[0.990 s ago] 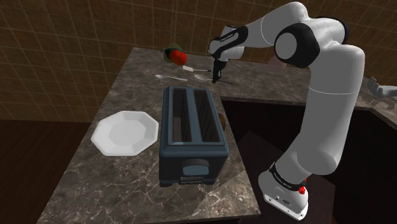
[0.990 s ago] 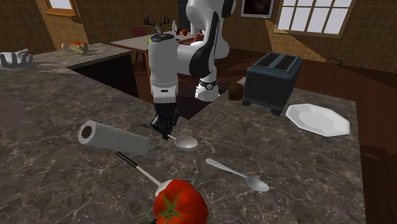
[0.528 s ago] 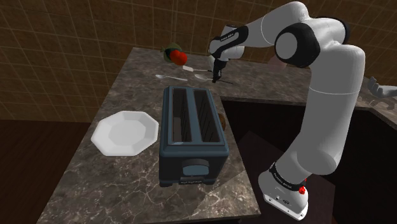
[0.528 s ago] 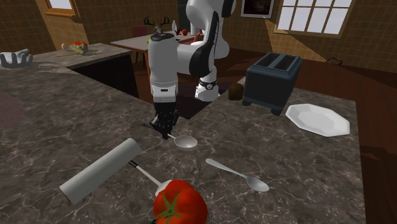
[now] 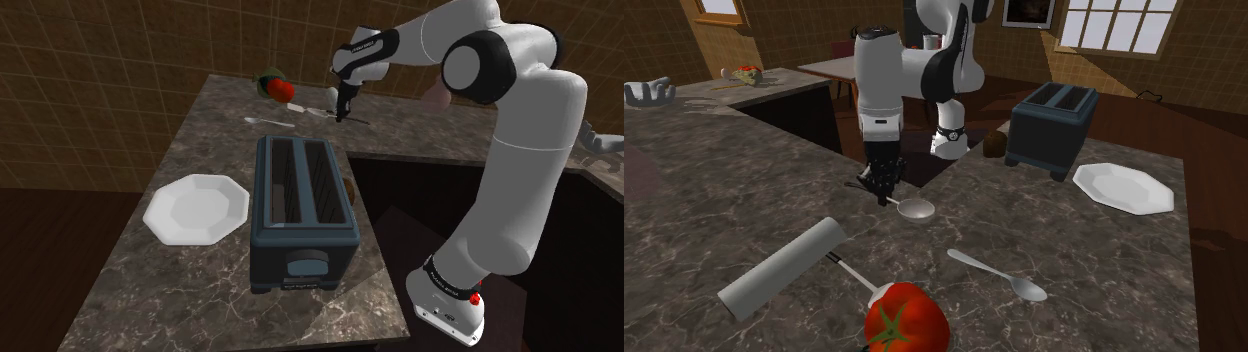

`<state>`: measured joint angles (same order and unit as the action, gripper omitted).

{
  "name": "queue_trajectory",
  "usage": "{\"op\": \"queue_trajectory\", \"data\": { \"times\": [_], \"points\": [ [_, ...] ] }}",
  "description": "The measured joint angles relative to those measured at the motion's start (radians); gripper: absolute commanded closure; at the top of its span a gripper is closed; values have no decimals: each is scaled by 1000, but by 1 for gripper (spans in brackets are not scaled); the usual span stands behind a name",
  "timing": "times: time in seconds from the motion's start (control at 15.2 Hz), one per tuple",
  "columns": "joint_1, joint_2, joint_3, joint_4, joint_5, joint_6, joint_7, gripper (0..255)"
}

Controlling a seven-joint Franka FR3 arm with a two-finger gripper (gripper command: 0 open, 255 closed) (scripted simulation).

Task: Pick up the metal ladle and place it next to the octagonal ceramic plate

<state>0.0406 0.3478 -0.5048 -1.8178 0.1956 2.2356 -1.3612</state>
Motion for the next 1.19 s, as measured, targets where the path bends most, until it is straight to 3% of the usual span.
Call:
{"op": "queue_trajectory", "data": {
  "times": [0.79,1.19],
  "points": [
    [11,-59,-17,87,-42,-139,27,255],
    [101,-115,8,30,-94,-129,155,255]
  ]
}}
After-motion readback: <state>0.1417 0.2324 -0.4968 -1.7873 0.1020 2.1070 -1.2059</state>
